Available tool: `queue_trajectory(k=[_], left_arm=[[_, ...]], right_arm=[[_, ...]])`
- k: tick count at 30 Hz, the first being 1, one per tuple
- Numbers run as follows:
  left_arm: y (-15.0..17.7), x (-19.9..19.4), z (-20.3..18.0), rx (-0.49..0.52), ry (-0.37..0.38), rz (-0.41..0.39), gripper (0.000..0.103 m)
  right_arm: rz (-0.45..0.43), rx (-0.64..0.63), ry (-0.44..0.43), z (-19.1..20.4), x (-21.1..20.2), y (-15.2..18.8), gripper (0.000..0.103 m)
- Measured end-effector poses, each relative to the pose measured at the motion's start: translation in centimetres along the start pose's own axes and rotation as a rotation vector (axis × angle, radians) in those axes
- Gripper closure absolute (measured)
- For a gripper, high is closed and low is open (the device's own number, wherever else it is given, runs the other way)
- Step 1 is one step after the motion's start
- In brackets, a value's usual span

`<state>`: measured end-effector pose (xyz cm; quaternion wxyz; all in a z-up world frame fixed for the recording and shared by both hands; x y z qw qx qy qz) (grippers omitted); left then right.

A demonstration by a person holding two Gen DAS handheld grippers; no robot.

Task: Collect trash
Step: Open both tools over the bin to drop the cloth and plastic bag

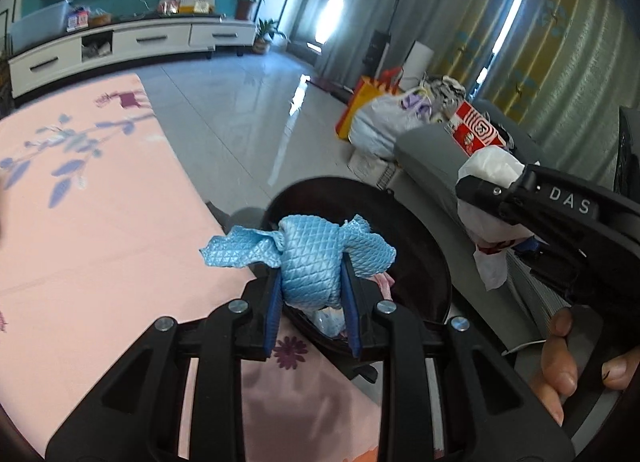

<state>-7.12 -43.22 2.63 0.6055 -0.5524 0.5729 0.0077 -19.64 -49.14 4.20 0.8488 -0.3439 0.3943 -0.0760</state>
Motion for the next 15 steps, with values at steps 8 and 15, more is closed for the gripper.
queue_trajectory(k=[8,15], left_arm=[[1.0,3.5,-0.6,-0.049,0.096,0.105,0.076],[1.2,3.9,-1.3,-0.019,0.106,0.112,0.073]], right_arm=[[0.086,0.09,0.01,-2.5,2.4,0.1,0.06],[0.1,0.082,0.018,-2.1,2.8,0.4,0.052]])
Point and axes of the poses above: each gripper's, at about its wrist camera, not at the fingertips, and x roughly the way its jaws point, z to its left, y to its underside, the point moved 5 cm from there along x, roughly the way its jaws point, and after that the axes turned 5 degrees about -y, right-handed, at the moved point
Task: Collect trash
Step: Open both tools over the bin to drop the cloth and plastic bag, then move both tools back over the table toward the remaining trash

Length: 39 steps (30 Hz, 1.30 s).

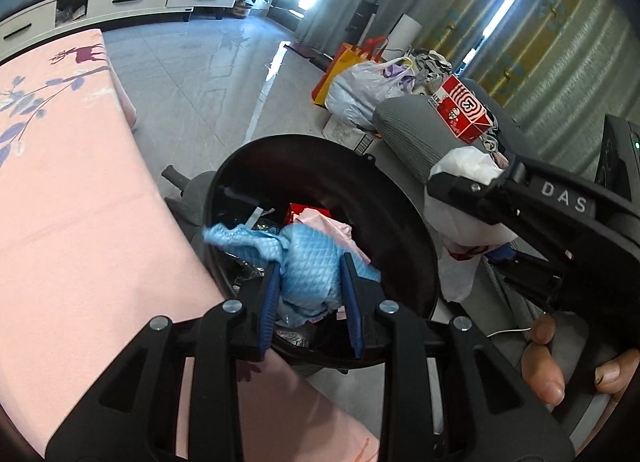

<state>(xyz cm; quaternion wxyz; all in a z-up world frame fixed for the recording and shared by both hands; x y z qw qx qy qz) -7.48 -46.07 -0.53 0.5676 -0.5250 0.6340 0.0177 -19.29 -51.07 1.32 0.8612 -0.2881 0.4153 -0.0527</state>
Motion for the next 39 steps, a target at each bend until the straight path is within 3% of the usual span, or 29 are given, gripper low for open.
queue_trajectory(k=[6,10,13,21,29,39], left_arm=[[-0.1,-1.5,-0.3,0.02,-0.009,-0.056,0.049],[-0.2,-3.2,0.3,0.017,-0.017,-0.102,0.031],[-0.2,-4.5,0.8,0.009,-0.032,-0.13,0.021],[0.4,-9.6,5.4,-0.066,-0.118,-0.197,0.008],[1.9,-16.2,12.2,-0.139,-0.334,-0.257,0.003],[6.9,-22.7,22.4,-0.18,-0.664,-0.188,0.003]], right_arm=[[0.008,-0.005,0.004,0.3,0.1,0.0,0.046],[-0.004,-0.007,0.016,0.5,-0.1,-0.1,0.034],[-0.004,-0.016,0.013,1.1,-0.2,0.2,0.03],[-0.02,-0.072,0.031,3.2,-0.5,0.7,0.021],[-0.038,-0.144,0.022,6.1,-0.9,1.9,0.015],[-0.108,-0.384,0.044,11.8,-0.8,5.0,0.004]])
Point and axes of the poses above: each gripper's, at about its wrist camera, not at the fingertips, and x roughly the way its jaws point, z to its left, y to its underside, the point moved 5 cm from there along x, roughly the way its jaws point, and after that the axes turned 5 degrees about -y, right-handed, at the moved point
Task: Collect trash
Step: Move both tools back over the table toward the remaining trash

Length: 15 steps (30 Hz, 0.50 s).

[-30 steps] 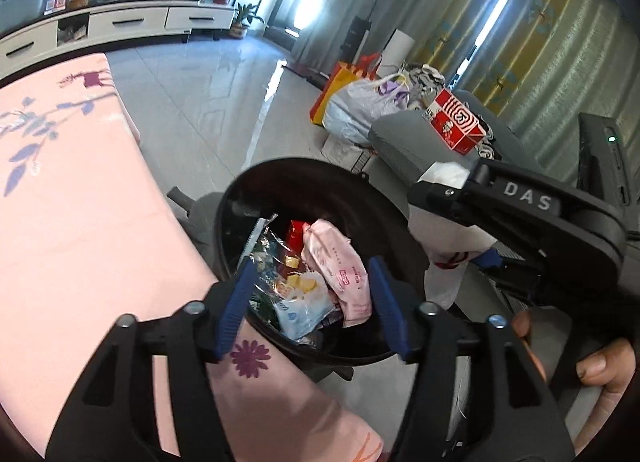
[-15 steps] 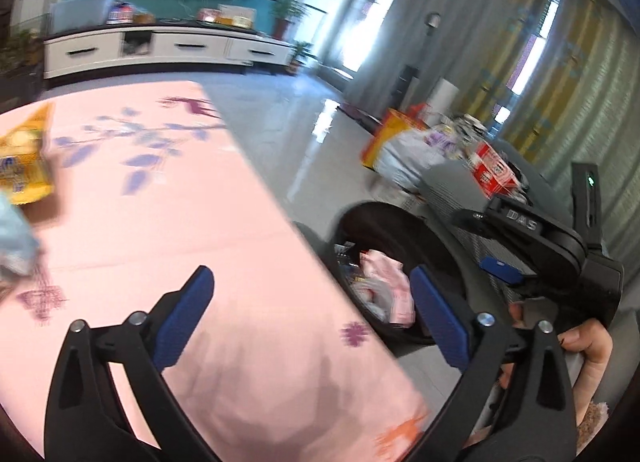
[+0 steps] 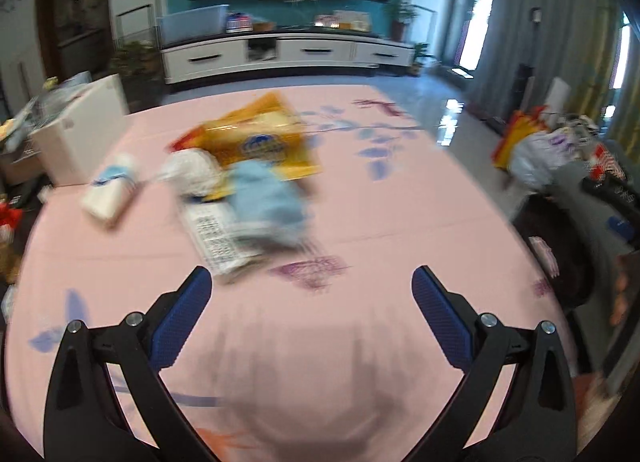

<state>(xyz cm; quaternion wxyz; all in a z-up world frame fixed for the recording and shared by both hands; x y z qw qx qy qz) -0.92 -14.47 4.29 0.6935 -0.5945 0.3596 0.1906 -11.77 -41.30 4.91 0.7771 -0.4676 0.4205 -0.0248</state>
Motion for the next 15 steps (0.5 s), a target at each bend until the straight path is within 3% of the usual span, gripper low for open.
queue_trajectory(k=[4,7,15], left_arm=[[1.7,1.0,5.8,-0.036,-0.127,0.023,0.003],[2.5,2.0,10.6,-0.129,-0.224,-0.001,0.003],[3.0,4.4,16.4,-0.246,-0.232,0.029,0.003]], right_arm=[[0.012,-0.117,-0.06,4.2,0.7,1.4,0.003],[0.069,-0.184,-0.112,7.5,2.3,3.0,0.003],[0.175,-0.297,-0.326,16.3,4.1,7.8,0.003]])
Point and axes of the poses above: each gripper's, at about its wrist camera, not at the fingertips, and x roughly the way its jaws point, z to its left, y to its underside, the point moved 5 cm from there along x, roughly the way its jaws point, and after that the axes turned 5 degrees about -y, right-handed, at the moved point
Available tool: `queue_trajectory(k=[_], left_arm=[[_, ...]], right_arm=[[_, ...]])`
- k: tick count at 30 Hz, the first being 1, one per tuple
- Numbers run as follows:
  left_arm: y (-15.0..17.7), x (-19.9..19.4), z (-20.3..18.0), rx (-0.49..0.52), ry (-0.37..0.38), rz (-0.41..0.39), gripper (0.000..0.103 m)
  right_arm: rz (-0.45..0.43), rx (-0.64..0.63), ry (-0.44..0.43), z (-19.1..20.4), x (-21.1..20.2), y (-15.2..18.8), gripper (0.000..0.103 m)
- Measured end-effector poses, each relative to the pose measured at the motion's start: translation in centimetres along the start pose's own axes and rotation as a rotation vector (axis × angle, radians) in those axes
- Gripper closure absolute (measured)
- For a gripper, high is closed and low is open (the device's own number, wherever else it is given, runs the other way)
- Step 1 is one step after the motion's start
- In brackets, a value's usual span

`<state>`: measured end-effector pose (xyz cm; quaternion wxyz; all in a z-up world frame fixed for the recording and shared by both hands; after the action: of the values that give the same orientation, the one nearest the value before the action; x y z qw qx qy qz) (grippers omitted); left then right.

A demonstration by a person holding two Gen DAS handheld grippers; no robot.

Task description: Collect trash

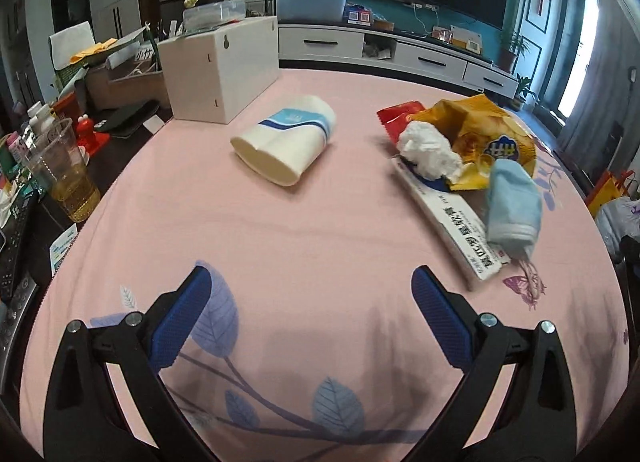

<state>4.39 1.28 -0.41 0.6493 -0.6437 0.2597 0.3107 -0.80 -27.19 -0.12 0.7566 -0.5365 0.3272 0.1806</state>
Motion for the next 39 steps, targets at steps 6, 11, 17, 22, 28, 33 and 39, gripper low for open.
queue_trajectory(k=[6,11,17,22,28,33,39], left_arm=[[0.7,2.2,-0.4,0.043,-0.055,0.042,0.003],[1.1,2.7,-0.8,0.053,-0.035,0.063,0.003],[1.5,3.7,-0.8,0.04,-0.027,0.111,0.002],[1.5,3.7,-0.8,0.04,-0.03,0.113,0.002],[1.5,3.7,-0.8,0.04,-0.03,0.113,0.002],[1.4,3.7,-0.8,0.04,-0.03,0.113,0.002],[1.4,3.7,-0.8,0.039,-0.03,0.112,0.002]], right_arm=[[0.051,-0.219,0.014,5.1,2.6,2.1,0.003],[0.108,-0.273,0.005,6.3,3.8,3.5,0.003],[0.15,-0.253,-0.046,6.7,4.9,4.5,0.003],[0.164,-0.278,-0.038,7.2,5.7,5.2,0.003],[0.169,-0.277,-0.045,7.3,5.8,5.3,0.003],[0.171,-0.279,-0.043,7.2,5.8,5.2,0.003],[0.17,-0.279,-0.044,7.3,5.8,5.2,0.003]])
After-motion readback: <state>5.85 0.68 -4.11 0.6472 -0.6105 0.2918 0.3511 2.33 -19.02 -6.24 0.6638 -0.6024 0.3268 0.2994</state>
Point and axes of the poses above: each gripper's, at about its wrist camera, not at the fingertips, and x roughly the way its jaws point, z to its left, y to its underside, the point moved 5 cm from there along x, roughly the way its jaws point, and after that the axes turned 5 degrees about -y, right-handed, at the moved point
